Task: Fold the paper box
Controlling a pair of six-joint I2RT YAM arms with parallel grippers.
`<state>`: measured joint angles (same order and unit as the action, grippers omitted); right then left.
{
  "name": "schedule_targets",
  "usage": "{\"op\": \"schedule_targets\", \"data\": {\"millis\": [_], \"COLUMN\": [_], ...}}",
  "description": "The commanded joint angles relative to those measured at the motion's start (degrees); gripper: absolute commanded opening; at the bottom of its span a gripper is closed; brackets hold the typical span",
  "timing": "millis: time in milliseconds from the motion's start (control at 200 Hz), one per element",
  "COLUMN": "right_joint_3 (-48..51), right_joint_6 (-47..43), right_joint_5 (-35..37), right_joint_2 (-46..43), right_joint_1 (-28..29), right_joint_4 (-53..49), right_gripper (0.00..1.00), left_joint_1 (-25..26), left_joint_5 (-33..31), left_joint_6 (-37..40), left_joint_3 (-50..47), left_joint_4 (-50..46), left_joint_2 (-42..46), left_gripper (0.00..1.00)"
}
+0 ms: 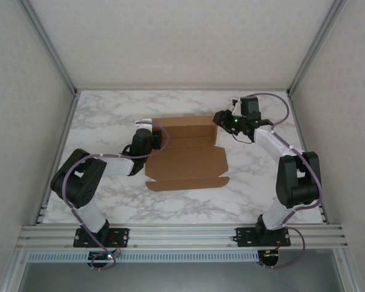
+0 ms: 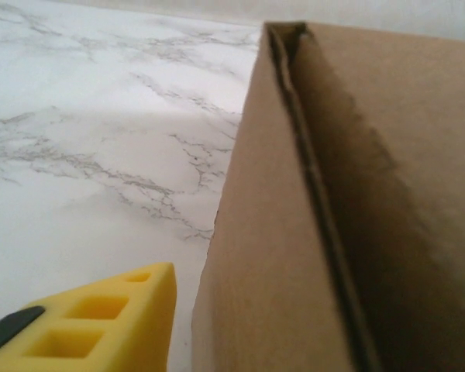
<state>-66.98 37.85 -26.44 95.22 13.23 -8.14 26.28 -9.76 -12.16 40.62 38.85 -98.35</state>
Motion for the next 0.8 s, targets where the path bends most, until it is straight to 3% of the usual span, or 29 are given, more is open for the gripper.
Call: {"op": "schedule_targets", "data": {"millis": [0,205,411,561,796], "right_joint_3": [2.61,4.13,5.02,5.17,6.08], "right_joint_6": [3.04,6.53,9.36,8.74,10.38], "right_joint_5": [-1.22,-2.04,-1.46,2.99,8.56], "right_joint_2": [1.08,1.2,0.46,-0.99,-2.99], "right_joint_1": [0.59,0.74,1.93,3.76,6.37], "right_joint_4": [-1.52,1.79,4.11,2.25,0.84], "right_gripper": [0.37,0.35,0.34,0.32,0.32], "left_joint_1": [-0.71,-0.72,-0.54,-0.23,0.0], "left_joint_5": [0.03,-2.13,-3.69,-7.56,-12.57], "left_joint_6": [-1.0,-0.14,0.26,1.86,3.15], "left_joint_3": [-1.51,-4.15,-3.34,-0.4,3.05], "left_joint_4": [6.8,11.87,13.0,9.88,5.2], "left_joint_2": [1.67,0.8,-0.17,-0.79,-2.35], "left_gripper": [0.37,0.31,0.13,0.0,0.0]}}
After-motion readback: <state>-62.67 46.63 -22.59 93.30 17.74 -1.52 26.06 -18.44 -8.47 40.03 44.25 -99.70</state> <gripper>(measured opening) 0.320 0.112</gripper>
